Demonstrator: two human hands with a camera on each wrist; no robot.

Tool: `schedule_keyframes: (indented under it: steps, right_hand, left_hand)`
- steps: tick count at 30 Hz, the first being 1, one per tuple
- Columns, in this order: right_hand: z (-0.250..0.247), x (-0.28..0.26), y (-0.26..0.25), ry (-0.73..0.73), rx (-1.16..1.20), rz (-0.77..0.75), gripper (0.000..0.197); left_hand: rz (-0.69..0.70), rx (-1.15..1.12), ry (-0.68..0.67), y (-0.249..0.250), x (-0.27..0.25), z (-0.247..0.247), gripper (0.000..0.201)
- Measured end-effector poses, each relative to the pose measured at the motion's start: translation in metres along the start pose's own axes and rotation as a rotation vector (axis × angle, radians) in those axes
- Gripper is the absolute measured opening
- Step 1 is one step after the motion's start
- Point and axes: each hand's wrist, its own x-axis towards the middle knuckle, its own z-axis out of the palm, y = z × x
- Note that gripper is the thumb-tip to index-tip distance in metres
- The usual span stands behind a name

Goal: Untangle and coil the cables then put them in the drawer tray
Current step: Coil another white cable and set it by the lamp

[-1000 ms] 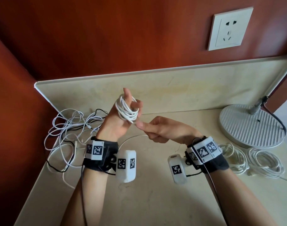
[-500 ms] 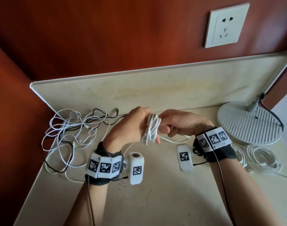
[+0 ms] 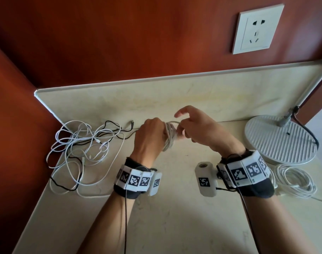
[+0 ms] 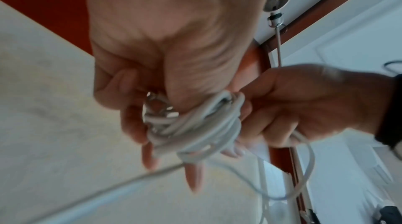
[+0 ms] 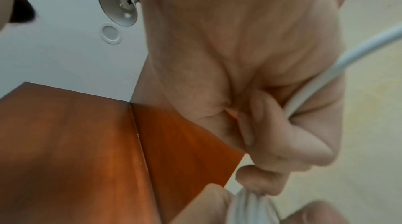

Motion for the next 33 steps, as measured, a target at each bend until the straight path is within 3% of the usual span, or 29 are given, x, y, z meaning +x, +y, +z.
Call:
schedule_keyframes:
  steps: [2,5,8,10,12,14,17,21,23,28,33]
  right_hand:
    - [0.005,-0.008,-0.007,0.016,0.022,-0.058,0.036]
    - [0.02,-0.019,-0.017,0.013,0.055,-0.171,0.023]
    - [0.035,-0.021,-0.021,-0.038,0.095,-0.248,0.01]
    - [0.041,-0.018,-0.018,-0.112,0.098,-0.252,0.02]
    - [0.043,-0.014,-0.015,-0.21,0.104,-0.233,0.046]
    - [0.043,-0.012,-0.012,-0.293,0.102,-0.191,0.065]
    - [0.044,-0.006,-0.003,-0.397,0.009,-0.133,0.085]
    - [0.044,0.005,0.012,-0.533,0.128,-0.079,0.066]
    - [0.039,0.011,0.019,-0.605,0.273,-0.067,0.054]
    - [0.021,0.023,0.034,-0.638,0.498,-0.016,0.042]
    - [0.009,0.029,0.037,-0.651,0.589,0.047,0.018]
  left_hand:
    - [-0.027,0.004,0.145,-0.006,0.002,0.0,0.036]
    - [-0.162,-0.014,0.29,-0.014,0.006,-0.004,0.037]
    - [-0.14,-0.144,0.379,-0.033,0.012,-0.011,0.048]
    - [-0.164,-0.352,0.42,-0.04,0.013,-0.018,0.058]
    - [-0.202,-0.733,0.453,-0.032,0.013,-0.026,0.046]
    - [-0.326,-0.969,0.405,-0.023,0.012,-0.034,0.036]
    - [-0.293,-1.08,0.312,-0.024,0.009,-0.041,0.05]
    - [-0.21,-1.291,0.091,-0.033,0.013,-0.037,0.082]
    - [-0.124,-1.312,-0.003,-0.036,0.014,-0.035,0.083]
    - [0.175,-1.15,-0.244,-0.027,0.002,-0.043,0.058]
    - [0.118,-0.889,-0.326,-0.006,-0.002,-0.047,0.018]
